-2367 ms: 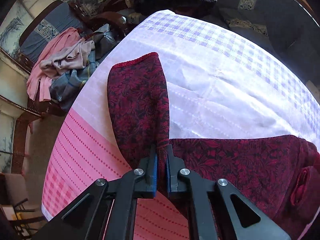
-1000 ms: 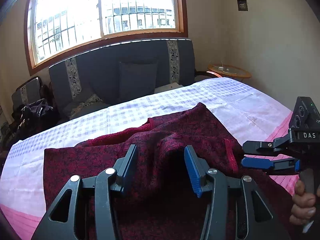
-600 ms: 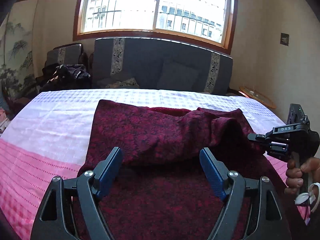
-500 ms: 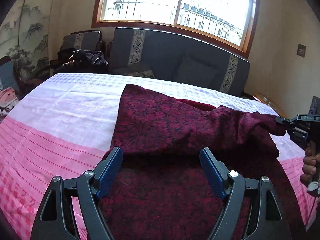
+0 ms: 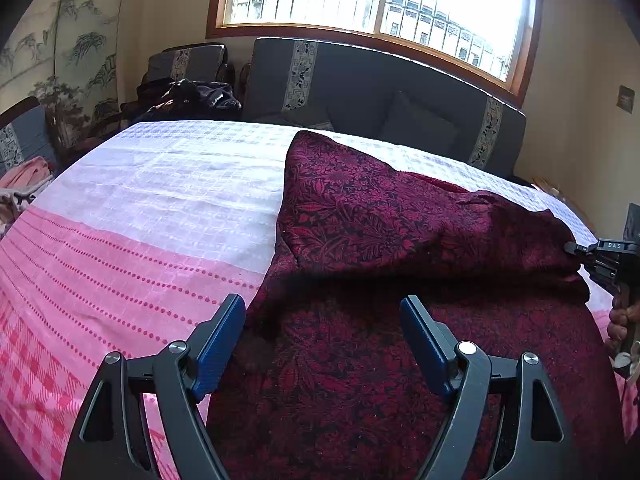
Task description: Fold small clothes
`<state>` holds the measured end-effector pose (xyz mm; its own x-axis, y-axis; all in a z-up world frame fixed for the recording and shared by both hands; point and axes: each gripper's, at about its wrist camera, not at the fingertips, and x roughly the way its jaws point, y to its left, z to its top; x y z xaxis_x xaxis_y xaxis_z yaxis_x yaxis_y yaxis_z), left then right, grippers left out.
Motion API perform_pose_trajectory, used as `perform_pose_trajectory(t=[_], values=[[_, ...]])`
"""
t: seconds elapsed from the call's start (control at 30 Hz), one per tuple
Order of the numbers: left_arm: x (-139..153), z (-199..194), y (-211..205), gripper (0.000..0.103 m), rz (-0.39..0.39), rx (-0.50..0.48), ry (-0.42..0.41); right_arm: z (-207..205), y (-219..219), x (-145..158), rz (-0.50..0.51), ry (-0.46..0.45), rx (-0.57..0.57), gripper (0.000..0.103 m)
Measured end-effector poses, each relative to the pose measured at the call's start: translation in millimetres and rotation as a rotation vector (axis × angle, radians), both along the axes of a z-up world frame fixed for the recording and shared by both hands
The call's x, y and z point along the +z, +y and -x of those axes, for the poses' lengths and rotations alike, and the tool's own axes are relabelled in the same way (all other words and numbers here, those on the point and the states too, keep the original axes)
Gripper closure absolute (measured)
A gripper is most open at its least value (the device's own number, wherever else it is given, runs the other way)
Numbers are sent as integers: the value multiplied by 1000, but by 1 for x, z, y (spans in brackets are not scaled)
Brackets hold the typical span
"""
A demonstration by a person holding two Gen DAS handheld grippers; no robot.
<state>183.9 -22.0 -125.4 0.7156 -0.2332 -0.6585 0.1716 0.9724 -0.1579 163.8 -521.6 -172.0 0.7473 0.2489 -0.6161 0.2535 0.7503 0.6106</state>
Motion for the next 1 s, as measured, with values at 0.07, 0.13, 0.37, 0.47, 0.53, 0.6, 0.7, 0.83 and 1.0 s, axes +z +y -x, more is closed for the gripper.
perform_pose_trajectory(t=[0.07, 0.13, 0.37, 0.47, 0.53, 0.6, 0.7, 0.83, 1.0], values=[[-1, -2, 2, 23, 6, 11, 12, -1, 0, -4, -3, 17, 1, 97], [-3, -5, 4, 23, 19, 24, 29, -3, 5, -7, 16, 29, 13, 97], [-11, -13, 17, 23, 64, 66, 95, 1, 10, 2, 50, 32, 3, 95], [-12, -13, 15, 23, 58, 61, 97, 25, 18, 24, 55, -21, -15, 94], [-12, -14, 14, 23, 51, 51, 104, 47, 32, 40, 109, -43, 10, 94], [-9, -12, 11, 23, 58, 25, 94, 73, 47, 50, 141, -68, 57, 94], [-4, -13, -1, 23, 24, -16, 82, 110, 61, 55, 152, -84, 88, 92], [-2, -28, -8, 23, 51, -31, 116, 139, 69, 46, 121, -76, 92, 91], [-14, -57, 6, 23, 95, 35, 194, 149, 73, 35, 66, -66, 93, 91]])
